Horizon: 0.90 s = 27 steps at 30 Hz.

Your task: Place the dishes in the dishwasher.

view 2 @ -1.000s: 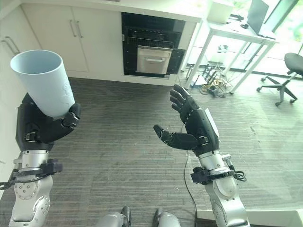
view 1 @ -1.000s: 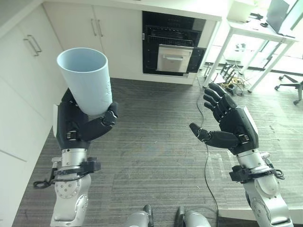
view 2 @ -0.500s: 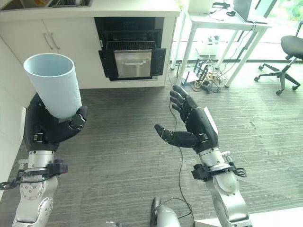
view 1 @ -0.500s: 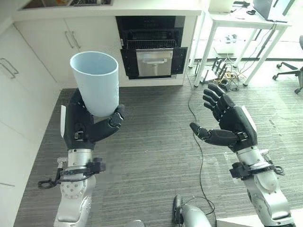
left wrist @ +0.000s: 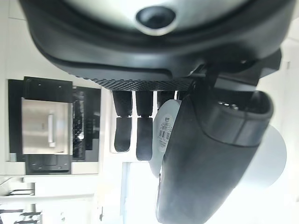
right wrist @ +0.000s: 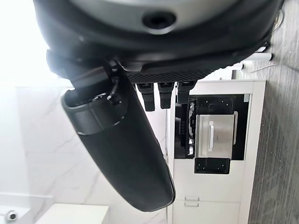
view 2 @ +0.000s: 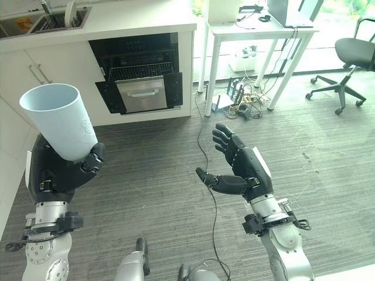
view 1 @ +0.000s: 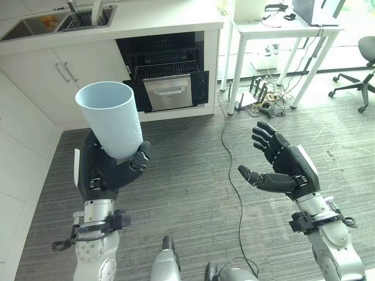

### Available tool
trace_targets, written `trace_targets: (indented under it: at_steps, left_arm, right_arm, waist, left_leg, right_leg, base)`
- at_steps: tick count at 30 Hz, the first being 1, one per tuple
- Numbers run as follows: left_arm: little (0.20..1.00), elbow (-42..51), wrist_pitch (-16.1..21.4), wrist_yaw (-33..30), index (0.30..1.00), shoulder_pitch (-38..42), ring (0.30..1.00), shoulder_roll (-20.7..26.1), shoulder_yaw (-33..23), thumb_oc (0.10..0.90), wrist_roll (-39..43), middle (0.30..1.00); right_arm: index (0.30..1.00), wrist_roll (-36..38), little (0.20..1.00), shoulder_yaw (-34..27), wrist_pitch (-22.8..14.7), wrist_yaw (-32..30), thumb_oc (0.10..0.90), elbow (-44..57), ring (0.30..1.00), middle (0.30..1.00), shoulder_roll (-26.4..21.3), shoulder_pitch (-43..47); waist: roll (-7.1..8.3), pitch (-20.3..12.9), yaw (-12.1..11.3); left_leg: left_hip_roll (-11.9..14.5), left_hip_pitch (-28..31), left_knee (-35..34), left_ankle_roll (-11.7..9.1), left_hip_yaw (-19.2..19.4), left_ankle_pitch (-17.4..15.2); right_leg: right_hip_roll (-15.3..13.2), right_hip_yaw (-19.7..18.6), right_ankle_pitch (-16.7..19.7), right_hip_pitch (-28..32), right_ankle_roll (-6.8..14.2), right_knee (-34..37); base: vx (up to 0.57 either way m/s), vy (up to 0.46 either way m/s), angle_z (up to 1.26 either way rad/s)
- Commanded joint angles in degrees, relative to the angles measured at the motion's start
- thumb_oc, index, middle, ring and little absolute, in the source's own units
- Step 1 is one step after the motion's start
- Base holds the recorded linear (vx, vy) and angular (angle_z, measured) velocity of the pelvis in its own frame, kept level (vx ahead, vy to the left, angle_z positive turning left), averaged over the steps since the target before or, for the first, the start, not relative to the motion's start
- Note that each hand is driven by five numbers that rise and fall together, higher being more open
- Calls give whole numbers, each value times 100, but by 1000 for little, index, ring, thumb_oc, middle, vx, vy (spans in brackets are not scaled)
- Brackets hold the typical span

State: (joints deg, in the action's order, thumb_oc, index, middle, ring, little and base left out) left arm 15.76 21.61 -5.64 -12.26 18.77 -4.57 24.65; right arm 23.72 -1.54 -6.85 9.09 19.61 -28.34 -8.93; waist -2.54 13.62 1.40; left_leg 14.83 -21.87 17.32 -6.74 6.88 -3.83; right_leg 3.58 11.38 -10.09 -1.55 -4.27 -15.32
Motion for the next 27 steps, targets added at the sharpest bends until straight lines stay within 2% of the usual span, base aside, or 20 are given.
trace_targets:
  at_steps: [1,6,9,12,14,15,17,20,21,23,24,25,27]
  left_arm:
    - [300,672,1000,-219,300,481,300,349,-289,400,-25,300]
    - [300,692,821,-182,300,761,300,531,-330,400,-255,300]
    - [300,655,730,-43,300,949,300,631,-300,400,-275,300]
    - [300,636,616,61,300,1052,300,662,-306,400,-296,300]
    - [300,639,508,127,300,1086,300,691,-298,400,-276,300]
    - [300,638,471,72,300,1094,300,696,-260,400,-435,300]
    - [300,676,432,-50,300,1028,300,696,-260,400,-711,300]
    - [300,665,293,-144,300,1150,300,837,-293,400,-755,300]
    - [300,633,301,-151,300,1196,300,865,-297,400,-783,300]
    - [300,651,272,-159,300,1210,300,875,-313,400,-842,300]
    - [300,659,259,-138,300,1170,300,866,-304,400,-852,300]
    - [300,655,265,-117,300,1141,300,845,-288,400,-865,300]
    - [300,661,285,-63,300,1025,300,829,-275,400,-870,300]
  right_arm:
    - [900,324,900,-326,-484,66,800,656,900,900,24,421]
    - [900,343,900,-370,-406,-37,800,783,900,900,119,388]
    - [900,315,900,-344,-418,-237,800,770,900,900,198,522]
    - [900,243,900,-330,-429,-275,800,732,900,900,326,595]
    - [900,203,900,-299,-436,-286,800,738,900,900,406,592]
    - [900,154,900,-233,-497,-274,800,724,900,900,501,550]
    - [900,113,900,-141,-503,-209,800,742,900,900,557,488]
    - [900,274,900,-162,-517,-195,800,665,900,900,428,590]
    - [900,367,900,-202,-571,-165,800,625,900,900,396,600]
    - [900,500,900,-285,-594,-97,800,603,900,900,370,590]
    - [900,498,900,-293,-591,-72,800,606,900,900,370,545]
    - [900,461,900,-270,-583,-73,800,618,900,900,401,512]
    - [900,373,900,-199,-534,-83,800,673,900,900,468,393]
  waist:
    - [124,-407,-201]
    - [260,-588,-348]
    - [337,-624,-462]
    - [404,-650,-524]
    - [397,-660,-521]
    - [352,-637,-488]
    - [299,-568,-435]
    - [340,-473,-397]
    - [406,-410,-367]
    - [528,-329,-276]
    - [547,-276,-172]
    - [534,-249,-115]
    - [517,-235,-57]
  left_leg:
    - [-247,660,-13,-36,242,-91]
    - [-587,782,-13,167,16,-332]
    - [-849,862,-13,320,-180,-451]
    - [-1121,905,-13,519,-298,-560]
    - [-1260,952,-13,653,-369,-612]
    - [-1348,1024,-13,735,-472,-648]
    - [-1365,1136,-13,775,-458,-705]
    - [-1287,1207,-13,698,-270,-734]
    - [-1303,1258,-13,683,-185,-781]
    - [-1374,1381,-13,696,-38,-928]
    - [-1417,1501,-13,723,-20,-1017]
    - [-1433,1576,-13,738,-39,-1050]
    - [-1481,1763,-13,796,-63,-1200]
  right_leg:
    - [-915,107,-583,97,926,-187]
    - [-1233,213,-489,285,1190,-187]
    - [-1432,356,-314,401,1345,-187]
    - [-1531,406,131,562,1423,-187]
    - [-1494,475,634,726,1464,-187]
    - [-1403,448,989,690,1473,-475]
    - [-1398,461,1023,243,1408,-1012]
    - [-1135,710,701,-13,1258,-187]
    - [-1246,711,549,-261,1257,-187]
    - [-1521,482,596,-865,1366,-187]
    - [-1638,209,782,-1287,1440,-187]
    - [-1673,43,811,-1542,1455,-187]
    - [-1748,-62,912,-1806,1453,-187]
  base:
    - [313,292,-28]
    - [230,240,-11]
    - [184,219,22]
    - [199,248,41]
    - [212,260,34]
    - [183,228,36]
    - [173,222,30]
    - [121,-16,-18]
    - [104,-157,-23]
    - [166,-152,-7]
    - [260,-150,20]
    - [306,-166,8]
    - [351,-214,15]
